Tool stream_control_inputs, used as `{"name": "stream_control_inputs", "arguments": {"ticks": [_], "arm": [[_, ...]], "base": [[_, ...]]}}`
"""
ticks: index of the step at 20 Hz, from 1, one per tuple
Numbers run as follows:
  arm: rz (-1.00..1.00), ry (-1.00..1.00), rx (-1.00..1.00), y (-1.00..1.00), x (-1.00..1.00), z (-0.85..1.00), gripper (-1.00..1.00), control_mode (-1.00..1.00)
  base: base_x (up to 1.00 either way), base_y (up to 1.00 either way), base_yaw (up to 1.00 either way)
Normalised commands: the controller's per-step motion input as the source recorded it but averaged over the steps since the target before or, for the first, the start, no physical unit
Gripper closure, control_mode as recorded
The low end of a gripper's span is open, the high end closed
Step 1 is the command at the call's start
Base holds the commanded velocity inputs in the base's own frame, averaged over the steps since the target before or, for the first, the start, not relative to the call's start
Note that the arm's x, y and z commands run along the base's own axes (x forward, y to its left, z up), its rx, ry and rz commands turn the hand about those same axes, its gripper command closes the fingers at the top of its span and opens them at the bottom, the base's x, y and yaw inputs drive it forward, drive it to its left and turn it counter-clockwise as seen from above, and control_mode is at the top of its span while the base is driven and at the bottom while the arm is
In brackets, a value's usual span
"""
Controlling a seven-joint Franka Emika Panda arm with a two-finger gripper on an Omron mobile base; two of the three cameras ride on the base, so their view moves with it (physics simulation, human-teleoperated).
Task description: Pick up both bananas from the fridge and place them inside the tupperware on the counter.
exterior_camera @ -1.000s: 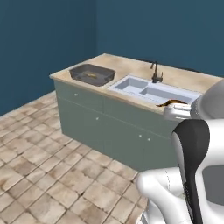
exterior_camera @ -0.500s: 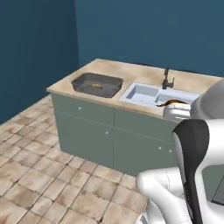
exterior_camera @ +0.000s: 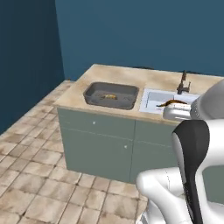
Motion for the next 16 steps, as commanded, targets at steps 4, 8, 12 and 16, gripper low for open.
{"name": "stream_control_inputs", "arguments": {"ticks": [4,8,12,16], "arm": [[0.0,0.0,0.0,0.0,0.0,0.0,1.0,1.0],[0.0,0.0,0.0,0.0,0.0,0.0,1.0,1.0],[0.0,0.0,0.0,0.0,0.0,0.0,1.0,1.0],[0.0,0.0,0.0,0.0,0.0,0.0,1.0,1.0]], "base": [[1.0,1.0,-0.35],[1.0,0.82,-0.34],[1.0,0.63,-0.52],[0.98,0.57,-0.48]]}}
